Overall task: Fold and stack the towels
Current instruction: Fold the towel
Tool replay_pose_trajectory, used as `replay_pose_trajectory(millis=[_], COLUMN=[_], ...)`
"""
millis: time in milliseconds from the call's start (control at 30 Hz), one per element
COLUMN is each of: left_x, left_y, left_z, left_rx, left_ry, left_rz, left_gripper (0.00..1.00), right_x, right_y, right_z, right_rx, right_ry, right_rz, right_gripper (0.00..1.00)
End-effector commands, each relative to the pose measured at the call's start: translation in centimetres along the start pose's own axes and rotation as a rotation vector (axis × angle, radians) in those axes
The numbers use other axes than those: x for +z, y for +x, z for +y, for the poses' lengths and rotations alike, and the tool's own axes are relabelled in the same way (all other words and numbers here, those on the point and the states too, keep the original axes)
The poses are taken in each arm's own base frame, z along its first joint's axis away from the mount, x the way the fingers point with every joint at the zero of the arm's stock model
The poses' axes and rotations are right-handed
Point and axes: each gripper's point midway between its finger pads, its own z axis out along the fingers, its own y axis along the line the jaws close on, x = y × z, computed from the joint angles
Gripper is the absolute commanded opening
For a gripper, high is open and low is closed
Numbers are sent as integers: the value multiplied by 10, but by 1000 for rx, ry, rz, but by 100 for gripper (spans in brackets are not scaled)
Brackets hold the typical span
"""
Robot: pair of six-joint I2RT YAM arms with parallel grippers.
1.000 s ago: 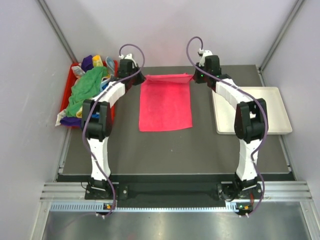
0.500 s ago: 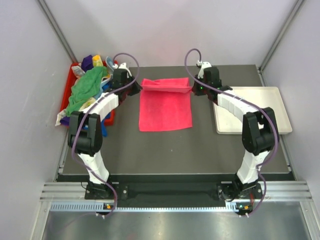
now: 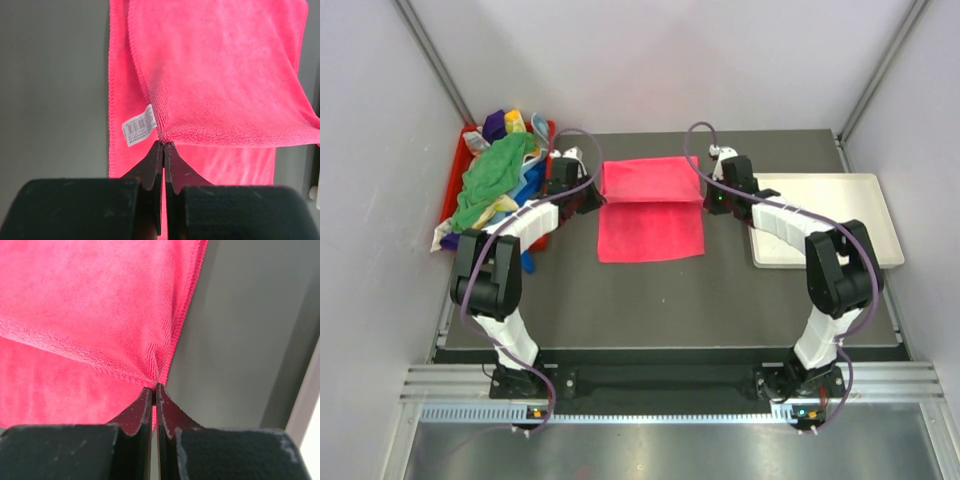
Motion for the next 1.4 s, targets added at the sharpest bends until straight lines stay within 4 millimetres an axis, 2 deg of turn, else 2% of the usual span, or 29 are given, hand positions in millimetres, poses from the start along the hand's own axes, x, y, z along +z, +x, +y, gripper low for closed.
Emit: replay_pose_trajectory(millis=[0,233,467,867,1100,1300,1367], left_x=[-14,-11,-19,-41,-53,-56,-55], left_y=[-4,27,33,21,9,0,-4], left_z=[1,15,20,16,4,-3,-5], left_rx=[-1,-8,1,34,51,65,58], left_ry=[-17,-47,-63,-72,-45,-34,-29], left_rz=[-26,63,64,29,7,1,-5], left_gripper=[0,0,0,0,0,0,0], right_x=[-11,-4,-10,-30,-42,-46,-47], right_y=[-14,8,11,-2,-11,-19,-28], right_z=[10,19,23,26,27,27,29], right_rx=[-8,-8,-24,-39,-42,-47,-46], right_ry=[1,-4,23,46,55,65,66], right_rz=[-64,-26,-25,-57,-84,-91,-105], right_gripper=[0,0,0,0,0,0,0])
